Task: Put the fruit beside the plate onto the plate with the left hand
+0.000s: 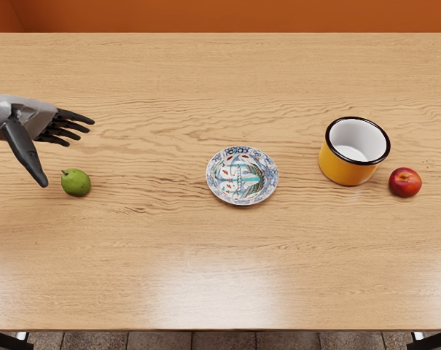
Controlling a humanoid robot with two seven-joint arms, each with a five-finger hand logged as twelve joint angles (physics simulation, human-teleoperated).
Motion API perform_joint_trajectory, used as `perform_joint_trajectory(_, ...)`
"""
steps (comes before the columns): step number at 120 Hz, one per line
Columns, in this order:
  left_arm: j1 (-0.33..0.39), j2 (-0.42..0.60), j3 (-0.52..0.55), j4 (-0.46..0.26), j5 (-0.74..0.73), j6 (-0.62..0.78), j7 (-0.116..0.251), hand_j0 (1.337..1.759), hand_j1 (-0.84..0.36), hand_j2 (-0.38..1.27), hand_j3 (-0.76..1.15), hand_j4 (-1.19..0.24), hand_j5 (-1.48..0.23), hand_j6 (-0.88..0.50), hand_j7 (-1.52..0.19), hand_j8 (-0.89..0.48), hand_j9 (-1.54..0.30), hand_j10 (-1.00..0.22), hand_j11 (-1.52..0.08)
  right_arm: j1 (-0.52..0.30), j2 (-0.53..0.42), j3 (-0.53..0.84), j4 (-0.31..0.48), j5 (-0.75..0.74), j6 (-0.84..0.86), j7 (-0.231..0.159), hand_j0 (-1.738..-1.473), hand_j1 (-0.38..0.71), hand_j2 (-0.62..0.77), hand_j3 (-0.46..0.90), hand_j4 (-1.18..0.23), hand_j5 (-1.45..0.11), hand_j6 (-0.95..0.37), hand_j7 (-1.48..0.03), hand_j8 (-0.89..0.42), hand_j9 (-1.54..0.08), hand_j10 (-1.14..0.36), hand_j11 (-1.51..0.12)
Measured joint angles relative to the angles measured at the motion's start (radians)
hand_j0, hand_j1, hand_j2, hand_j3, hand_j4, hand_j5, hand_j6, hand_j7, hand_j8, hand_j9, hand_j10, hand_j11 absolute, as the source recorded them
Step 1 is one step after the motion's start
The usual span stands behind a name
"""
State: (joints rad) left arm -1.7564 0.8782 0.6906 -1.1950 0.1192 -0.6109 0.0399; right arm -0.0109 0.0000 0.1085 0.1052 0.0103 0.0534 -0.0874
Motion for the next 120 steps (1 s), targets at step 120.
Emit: perform_joint_trajectory(120, -0.336, -0.342, 0.371, -0.004, 0.001, 0.0, 0.009, 1.658, 0.32, 0.0, 0.0, -0.02, -0.03, -0.02, -0.03, -0.02, -0.03, -0.02, -0.03, -0.003, 0.0, -0.001, -0.001, -0.001, 0.0, 0.0, -1.658, -0.35, 0.0, 0.0, 0.0, 0.0, 0.0, 0.0, 0.0, 0.0, 0.0, 0.0)
